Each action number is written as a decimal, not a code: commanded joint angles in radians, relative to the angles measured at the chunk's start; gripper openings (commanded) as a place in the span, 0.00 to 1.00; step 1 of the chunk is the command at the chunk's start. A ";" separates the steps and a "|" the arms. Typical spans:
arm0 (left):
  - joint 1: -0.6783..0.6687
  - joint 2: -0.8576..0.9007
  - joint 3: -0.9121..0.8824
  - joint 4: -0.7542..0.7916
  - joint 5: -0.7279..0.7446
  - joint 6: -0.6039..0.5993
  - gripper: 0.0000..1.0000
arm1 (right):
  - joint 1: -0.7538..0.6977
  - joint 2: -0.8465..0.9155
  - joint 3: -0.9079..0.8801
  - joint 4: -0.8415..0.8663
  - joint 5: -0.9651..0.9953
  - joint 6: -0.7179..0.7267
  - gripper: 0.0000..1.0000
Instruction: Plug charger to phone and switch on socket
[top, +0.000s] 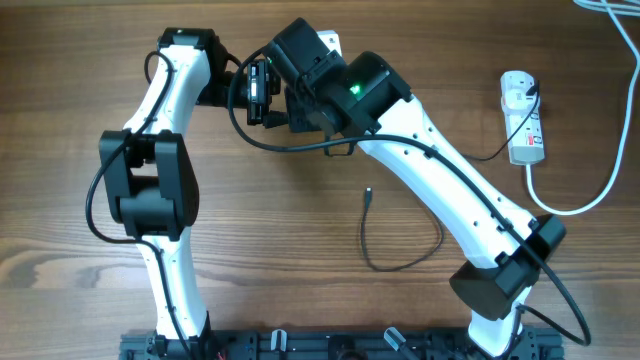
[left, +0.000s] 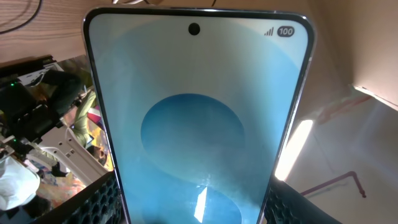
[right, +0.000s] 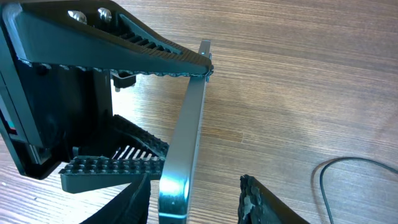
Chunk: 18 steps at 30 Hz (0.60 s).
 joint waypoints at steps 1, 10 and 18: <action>0.005 -0.049 0.021 -0.001 0.039 0.023 0.64 | 0.005 -0.009 0.031 0.003 -0.037 0.008 0.46; 0.005 -0.049 0.021 -0.001 0.039 0.023 0.64 | 0.005 -0.009 0.031 0.029 -0.041 0.019 0.33; 0.005 -0.049 0.021 -0.001 0.039 0.023 0.64 | 0.005 -0.009 0.031 0.030 -0.034 0.019 0.28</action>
